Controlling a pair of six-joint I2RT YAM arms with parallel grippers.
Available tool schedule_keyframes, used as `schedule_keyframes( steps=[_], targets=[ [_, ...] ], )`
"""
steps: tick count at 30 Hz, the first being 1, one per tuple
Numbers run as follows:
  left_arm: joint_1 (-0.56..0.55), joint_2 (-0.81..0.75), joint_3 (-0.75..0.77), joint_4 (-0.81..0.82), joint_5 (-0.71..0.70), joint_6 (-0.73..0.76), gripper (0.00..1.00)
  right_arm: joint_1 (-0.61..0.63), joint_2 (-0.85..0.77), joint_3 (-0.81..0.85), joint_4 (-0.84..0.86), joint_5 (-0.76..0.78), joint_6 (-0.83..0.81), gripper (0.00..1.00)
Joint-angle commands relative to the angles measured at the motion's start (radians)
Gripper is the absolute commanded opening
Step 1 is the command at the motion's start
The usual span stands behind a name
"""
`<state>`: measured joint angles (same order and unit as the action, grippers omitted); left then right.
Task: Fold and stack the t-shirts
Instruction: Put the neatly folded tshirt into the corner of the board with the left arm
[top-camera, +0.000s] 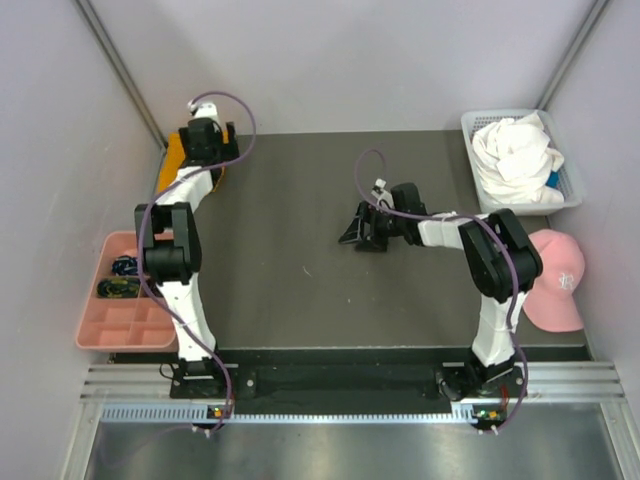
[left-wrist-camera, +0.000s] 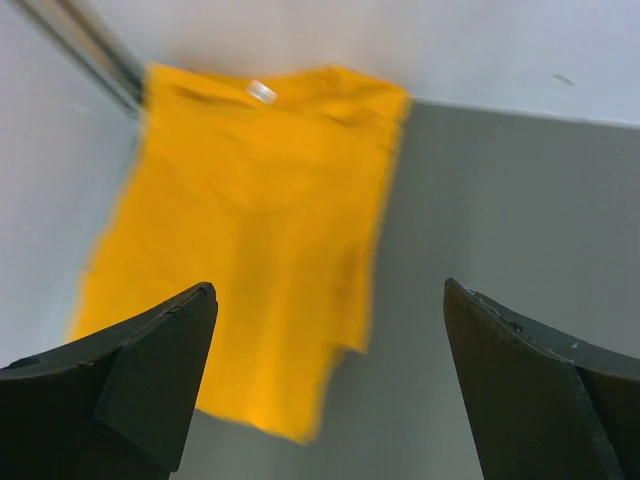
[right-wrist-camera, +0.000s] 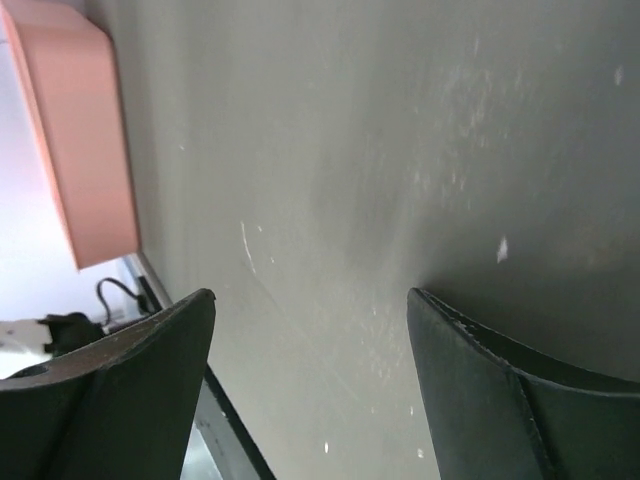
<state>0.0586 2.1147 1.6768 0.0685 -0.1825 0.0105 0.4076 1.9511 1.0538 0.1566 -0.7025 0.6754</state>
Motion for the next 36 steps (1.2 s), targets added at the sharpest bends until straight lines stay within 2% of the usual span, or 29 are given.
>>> schedule_keyframes(
  steps=[1,6,8,11,14,15,16,19,28,32,36],
  targets=[
    [-0.107,-0.200,-0.147,0.096,-0.038,-0.170,0.99,0.025,-0.130,-0.040,-0.110,0.106,-0.088,0.78],
    [-0.236,-0.301,-0.281,0.088,-0.003,-0.306,0.99,0.031,-0.317,-0.113,-0.153,0.202,-0.128,0.80],
    [-0.266,-0.324,-0.296,0.018,0.043,-0.326,0.99,0.036,-0.378,-0.136,-0.190,0.269,-0.151,0.82],
    [-0.322,-0.357,-0.331,-0.058,0.040,-0.383,0.99,0.048,-0.504,-0.170,-0.248,0.351,-0.183,0.83],
    [-0.378,-0.403,-0.397,-0.064,-0.035,-0.369,0.99,0.056,-0.612,-0.196,-0.316,0.438,-0.210,0.86],
    [-0.402,-0.432,-0.429,-0.096,-0.057,-0.357,0.99,0.059,-0.639,-0.210,-0.334,0.466,-0.214,0.87],
    [-0.414,-0.449,-0.449,-0.110,-0.070,-0.356,0.99,0.062,-0.700,-0.219,-0.354,0.497,-0.223,0.99],
    [-0.460,-0.530,-0.546,-0.156,-0.101,-0.377,0.99,0.063,-0.835,-0.271,-0.419,0.598,-0.229,0.99],
    [-0.560,-0.847,-0.899,-0.105,-0.182,-0.454,0.99,0.065,-1.251,-0.443,-0.594,0.862,-0.189,0.99],
    [-0.565,-0.982,-1.011,-0.122,-0.209,-0.463,0.99,0.065,-1.401,-0.494,-0.675,0.903,-0.163,0.99],
    [-0.565,-1.059,-1.071,-0.139,-0.235,-0.458,0.99,0.065,-1.455,-0.520,-0.698,0.893,-0.136,0.99]
  ],
)
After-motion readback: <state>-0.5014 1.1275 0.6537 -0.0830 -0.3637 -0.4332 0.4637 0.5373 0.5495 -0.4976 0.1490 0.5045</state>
